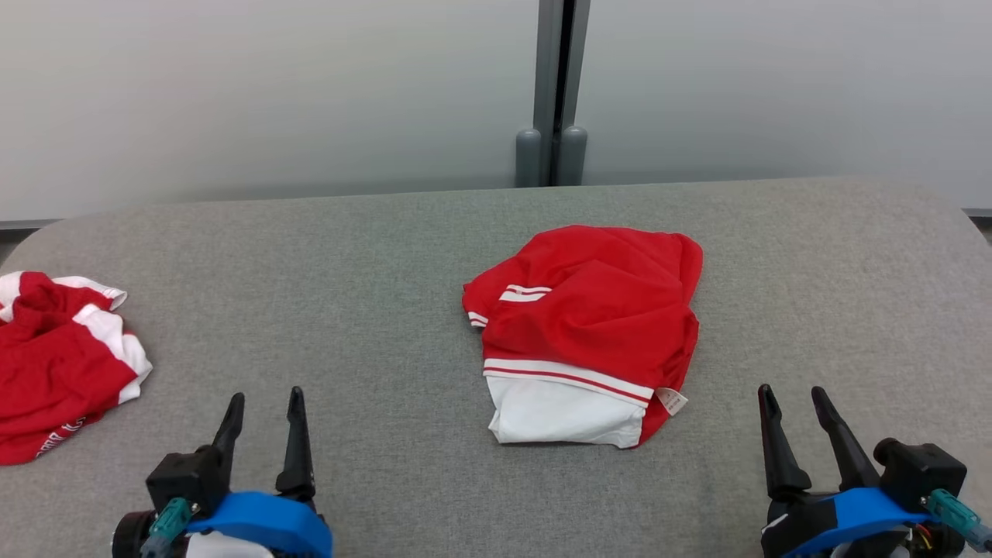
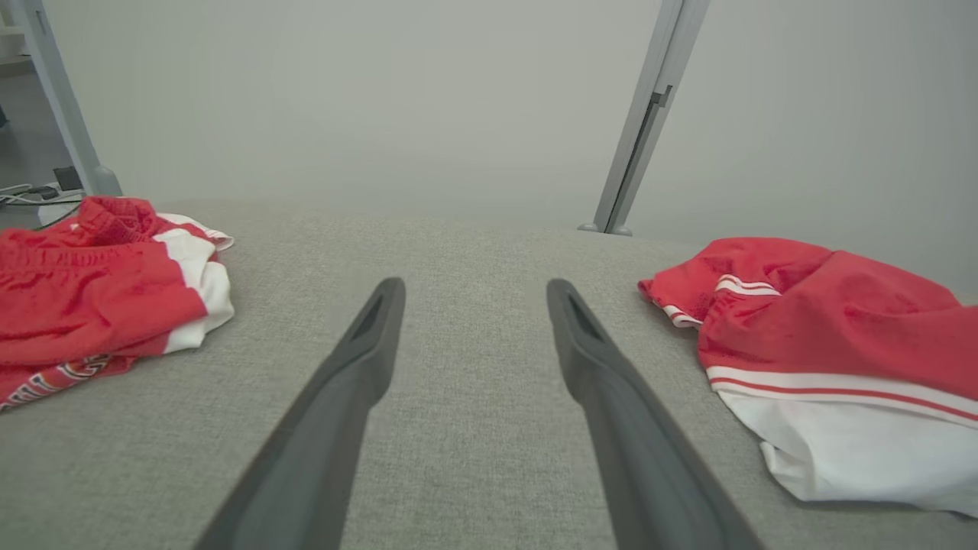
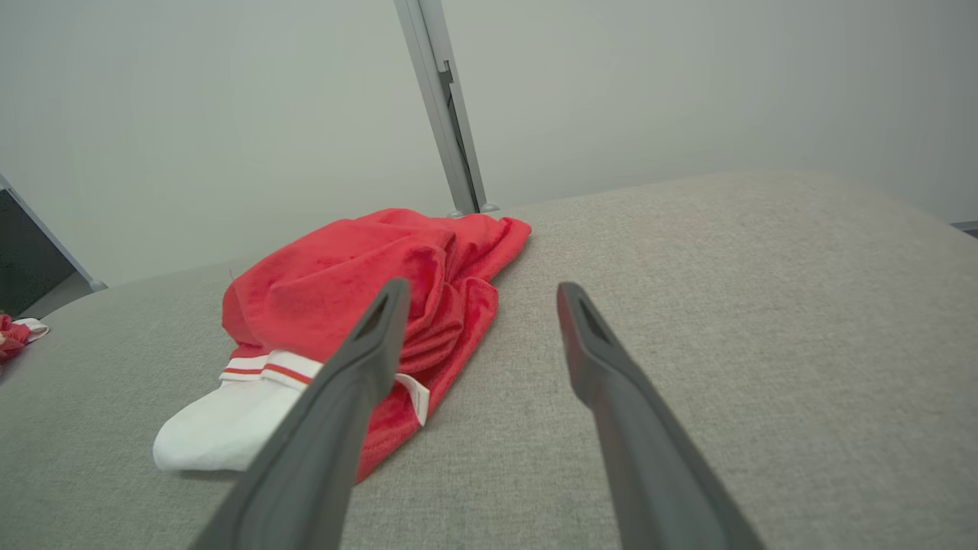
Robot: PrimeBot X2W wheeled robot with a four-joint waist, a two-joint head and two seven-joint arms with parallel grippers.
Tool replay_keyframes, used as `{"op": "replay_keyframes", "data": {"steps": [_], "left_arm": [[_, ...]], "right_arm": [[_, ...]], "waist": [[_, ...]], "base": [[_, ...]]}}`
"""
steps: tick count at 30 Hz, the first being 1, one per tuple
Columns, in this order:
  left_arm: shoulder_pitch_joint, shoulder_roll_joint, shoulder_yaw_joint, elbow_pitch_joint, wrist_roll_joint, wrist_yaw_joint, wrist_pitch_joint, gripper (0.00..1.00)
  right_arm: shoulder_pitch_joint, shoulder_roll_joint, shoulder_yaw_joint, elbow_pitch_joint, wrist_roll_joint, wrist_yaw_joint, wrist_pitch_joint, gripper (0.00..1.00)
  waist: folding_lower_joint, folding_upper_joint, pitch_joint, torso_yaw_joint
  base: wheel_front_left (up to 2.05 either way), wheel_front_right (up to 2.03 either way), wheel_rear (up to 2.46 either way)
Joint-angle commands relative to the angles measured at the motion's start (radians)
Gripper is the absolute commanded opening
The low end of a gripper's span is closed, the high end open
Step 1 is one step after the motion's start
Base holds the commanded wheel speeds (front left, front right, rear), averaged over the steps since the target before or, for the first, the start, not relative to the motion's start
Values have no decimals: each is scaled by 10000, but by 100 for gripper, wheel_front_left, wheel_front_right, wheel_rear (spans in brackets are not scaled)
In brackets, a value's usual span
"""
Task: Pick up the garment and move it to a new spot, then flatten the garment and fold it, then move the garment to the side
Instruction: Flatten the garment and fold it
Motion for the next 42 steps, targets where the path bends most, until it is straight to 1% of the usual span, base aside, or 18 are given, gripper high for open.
{"op": "replay_keyframes", "data": {"steps": [1, 6, 8, 12, 14, 19, 24, 29, 31, 32, 33, 34, 38, 39, 42], "left_arm": [[-266, -100, -95, 89, 21, -61, 102, 100], [-1152, -460, -645, 821, 15, -442, 690, 100], [-1576, -663, -894, 1242, -21, -639, 960, 100], [-2386, -1037, -1199, 2246, -111, -882, 1493, 100], [-2772, -1171, -1270, 2763, -168, -904, 1740, 100], [-3529, -1358, -1387, 3932, -141, -703, 2129, 100], [-3983, -1464, -1463, 4895, -251, -617, 2561, 100], [-4265, -1531, -1521, 5572, -282, -535, 2741, 100], [-4345, -1582, -1597, 5844, -386, -698, 2973, 100], [-4356, -1616, -1673, 5967, -400, -834, 3103, 85], [-4398, -1637, -1731, 6015, -425, -949, 3083, 36], [-4470, -1656, -1746, 6031, -459, -1030, 2959, 0], [-4907, -1679, -1758, 5859, -476, -1231, 2254, 0], [-4907, -1679, -1758, 5859, -476, -1231, 2254, 0], [-5283, -1773, -1718, 5488, -635, -1449, 1578, 0]], "right_arm": [[-162, -53, 44, -24, -1, 5, 25, 100], [-283, -53, 218, -159, -15, 5, 54, 100], [-361, -52, 305, -202, -35, 5, 74, 100], [-427, -50, 470, -243, 25, 5, 80, 100], [-511, -53, 557, -263, 59, 5, 55, 100], [-593, -52, 733, -202, 143, 5, -21, 100], [-663, -50, 837, -126, 250, 5, -112, 100], [-724, -51, 810, -65, 290, 5, -183, 100], [-739, -51, 792, -55, 294, 5, -216, 100], [-748, -51, 783, -50, 294, 5, -227, 100], [-752, -52, 771, -49, 293, 5, -241, 100], [-768, -51, 761, -45, 294, 5, -233, 100], [-773, -49, 694, 6, 331, 5, -268, 100], [-773, -49, 694, 6, 331, 5, -268, 100], [-783, -52, 719, 64, 378, 5, -279, 100]], "waist": [[0, 0, 66, -97], [0, 0, 377, -524], [0, 0, 551, -730], [0, 0, 856, -1152], [0, 0, 1016, -1390], [0, 0, 1282, -1961], [0, 0, 1402, -2370], [0, 0, 1485, -2535], [0, 0, 1509, -2547], [0, 0, 1518, -2546], [0, 0, 1528, -2538], [0, 0, 1534, -2524], [0, 0, 1528, -2365], [0, 0, 1528, -2365], [0, 0, 1450, -2241]], "base": [[0, 0, 0], [0, 0, 0], [0, 0, 0], [0, 0, 0], [0, 0, 0], [0, 0, 0], [0, 0, 0], [0, 0, 0], [0, 0, 0], [0, 0, 0], [0, 0, 0], [0, 0, 0], [0, 0, 0], [0, 0, 0], [0, 0, 0]]}}
